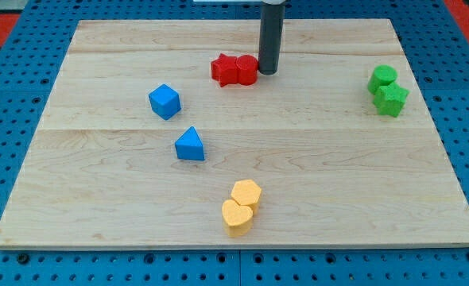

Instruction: Separate green circle and green star

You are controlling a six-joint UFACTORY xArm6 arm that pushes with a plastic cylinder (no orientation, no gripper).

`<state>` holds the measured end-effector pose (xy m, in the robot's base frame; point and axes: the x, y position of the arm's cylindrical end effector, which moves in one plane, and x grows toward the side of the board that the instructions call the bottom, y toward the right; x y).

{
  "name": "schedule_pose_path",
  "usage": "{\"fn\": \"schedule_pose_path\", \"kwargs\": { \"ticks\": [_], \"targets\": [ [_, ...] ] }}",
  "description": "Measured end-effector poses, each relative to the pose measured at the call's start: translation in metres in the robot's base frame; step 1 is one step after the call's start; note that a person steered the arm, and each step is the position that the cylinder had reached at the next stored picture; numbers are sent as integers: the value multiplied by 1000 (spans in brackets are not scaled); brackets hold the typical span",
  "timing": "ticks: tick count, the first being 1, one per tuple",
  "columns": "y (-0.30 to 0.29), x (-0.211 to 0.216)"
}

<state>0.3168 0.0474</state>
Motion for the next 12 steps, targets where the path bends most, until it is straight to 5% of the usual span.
{"fn": "schedule_pose_path", "kwargs": {
  "ticks": [1, 7, 12],
  "targets": [
    [4, 0],
    [296, -53],
    [296, -16]
  ]
}}
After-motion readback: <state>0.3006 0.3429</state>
